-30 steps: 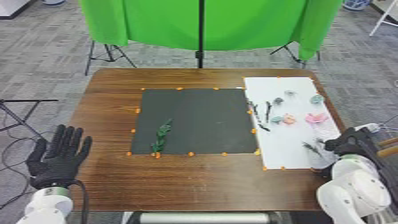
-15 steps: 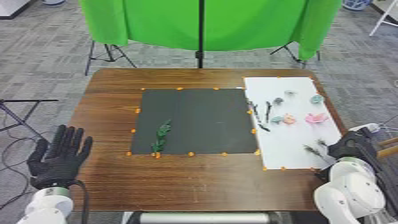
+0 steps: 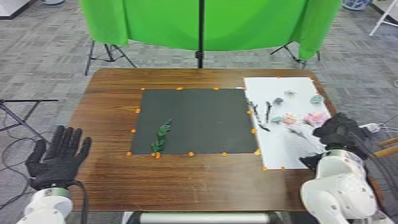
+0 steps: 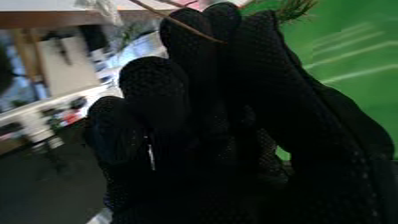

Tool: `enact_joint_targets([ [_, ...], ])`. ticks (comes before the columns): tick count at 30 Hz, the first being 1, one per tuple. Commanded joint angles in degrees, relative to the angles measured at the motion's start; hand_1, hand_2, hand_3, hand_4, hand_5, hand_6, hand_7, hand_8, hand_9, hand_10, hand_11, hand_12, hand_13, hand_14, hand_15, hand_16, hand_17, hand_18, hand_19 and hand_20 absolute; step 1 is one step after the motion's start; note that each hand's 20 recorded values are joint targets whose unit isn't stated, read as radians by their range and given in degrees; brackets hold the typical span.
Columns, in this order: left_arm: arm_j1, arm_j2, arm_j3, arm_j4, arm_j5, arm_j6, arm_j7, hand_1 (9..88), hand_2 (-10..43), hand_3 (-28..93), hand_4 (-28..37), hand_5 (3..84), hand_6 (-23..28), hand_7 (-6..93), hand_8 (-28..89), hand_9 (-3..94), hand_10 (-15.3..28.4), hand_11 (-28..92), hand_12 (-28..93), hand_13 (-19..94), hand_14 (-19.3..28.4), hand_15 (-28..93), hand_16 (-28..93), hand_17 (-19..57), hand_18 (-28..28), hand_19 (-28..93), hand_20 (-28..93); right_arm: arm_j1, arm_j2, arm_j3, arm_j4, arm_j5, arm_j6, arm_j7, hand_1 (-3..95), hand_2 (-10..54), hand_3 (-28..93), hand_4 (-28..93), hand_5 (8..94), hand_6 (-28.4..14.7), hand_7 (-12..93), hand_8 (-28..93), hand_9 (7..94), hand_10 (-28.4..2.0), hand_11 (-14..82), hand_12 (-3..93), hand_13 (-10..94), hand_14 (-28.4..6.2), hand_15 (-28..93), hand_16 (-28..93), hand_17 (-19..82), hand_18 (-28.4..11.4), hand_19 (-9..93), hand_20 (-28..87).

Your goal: Arrange flowers

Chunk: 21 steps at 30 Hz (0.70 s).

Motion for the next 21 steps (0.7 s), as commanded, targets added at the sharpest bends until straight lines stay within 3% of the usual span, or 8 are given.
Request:
enact_joint_targets([
  [1, -2.02, -0.06, 2.56, 0.9, 0.08, 0.42, -1.28, 27.8, 14.4, 83, -28.3, 50.4, 10.8, 11.1, -9, 40.5, 15.9, 22, 11, 29, 15.8, 38, -8, -7.9, 13.6, 39, 14, 8.78, -3.83, -11.23, 1.41, 2.51, -1.3, -2.37, 57.5, -9.5, 78, -28, 80.1, -2.9, 35, 16, 84.6, -13.9, 21.3, 45.6, 75, -10.8, 66, 35, 47, -24.9, 93, 50],
  [3, -3.12, 0.05, 3.5, 1.41, 0.17, 0.07, -1.51, 27.8, 14.5, 83, -28.3, 50.5, 10.7, 11.2, -9, 40.5, 15.9, 22, 11, 29, 15.8, 38, -8, -7.9, 13.6, 39, 14, 10.48, -6.38, -14.4, 2.73, 2.36, -0.08, -2.4, 56.8, -9.5, 79, -27, 80.0, -3.0, 35, 16, 84.4, -14.1, 22.3, 45.6, 75, -10.9, 66, 35, 47, -24.9, 93, 50],
  [6, -4.49, 0.55, 4.58, 1.93, 0.26, 0.62, -2.28, 27.8, 14.5, 83, -28.2, 50.5, 10.8, 11.1, -9, 40.5, 15.9, 22, 11, 29, 15.8, 38, -8, -7.9, 13.6, 39, 14, 12.58, -10.53, -17.86, 4.84, 4.62, 0.0, -3.32, 56.4, -9.5, 79, -26, 80.0, -3.2, 36, 16, 84.4, -14.1, 23.5, 45.8, 75, -11.0, 67, 35, 48, -25.0, 93, 51],
  [9, -5.74, 1.36, 5.79, 2.33, 1.67, 1.66, -3.18, 27.8, 14.5, 83, -28.3, 50.5, 10.8, 11.1, -9, 40.6, 15.9, 22, 11, 29, 15.7, 38, -8, -7.9, 13.6, 39, 14, 12.88, -12.84, -21.1, 6.07, 4.55, -2.09, -5.88, 56.5, -9.5, 79, -26, 79.7, -3.2, 36, 17, 84.0, -14.0, 24.4, 46.0, 75, -11.0, 67, 35, 48, -25.0, 93, 51],
  [10, -5.81, 1.57, 6.03, 2.4, 1.67, 1.42, -3.43, 27.9, 14.5, 83, -28.3, 50.6, 10.8, 11.2, -9, 40.7, 15.9, 22, 11, 29, 15.8, 38, -8, -7.9, 13.6, 39, 14, 13.35, -13.8, -22.13, 6.88, 4.87, -2.79, -6.23, 56.5, -9.5, 79, -26, 79.5, -3.3, 37, 17, 83.8, -13.9, 24.6, 46.0, 75, -11.0, 67, 35, 48, -25.0, 93, 51],
  [13, -6.2, 2.08, 6.64, 2.5, 1.52, 2.47, -4.18, 27.9, 14.5, 83, -28.3, 50.7, 10.8, 11.4, -9, 40.7, 16.0, 22, 11, 29, 15.7, 38, -8, -7.9, 13.6, 39, 14, 14.88, -16.91, -25.05, 10.12, 5.1, -3.63, -5.59, 56.4, -9.5, 78, -25, 79.1, -3.2, 37, 17, 83.5, -13.8, 25.1, 45.9, 75, -11.1, 68, 34, 48, -24.9, 93, 52],
  [21, -7.42, 3.33, 8.01, 2.89, 1.88, 3.73, -5.94, 27.9, 14.6, 83, -28.3, 50.8, 10.9, 11.4, -9, 40.7, 16.0, 22, 11, 29, 15.7, 38, -8, -7.9, 13.6, 39, 14, 17.33, -22.74, -30.41, 16.3, 4.64, 0.3, -4.6, 55.8, -9.5, 79, -25, 75.9, -3.1, 43, 15, 82.9, -13.6, 28.5, 44.9, 77, -10.4, 69, 31, 53, -23.6, 93, 53],
])
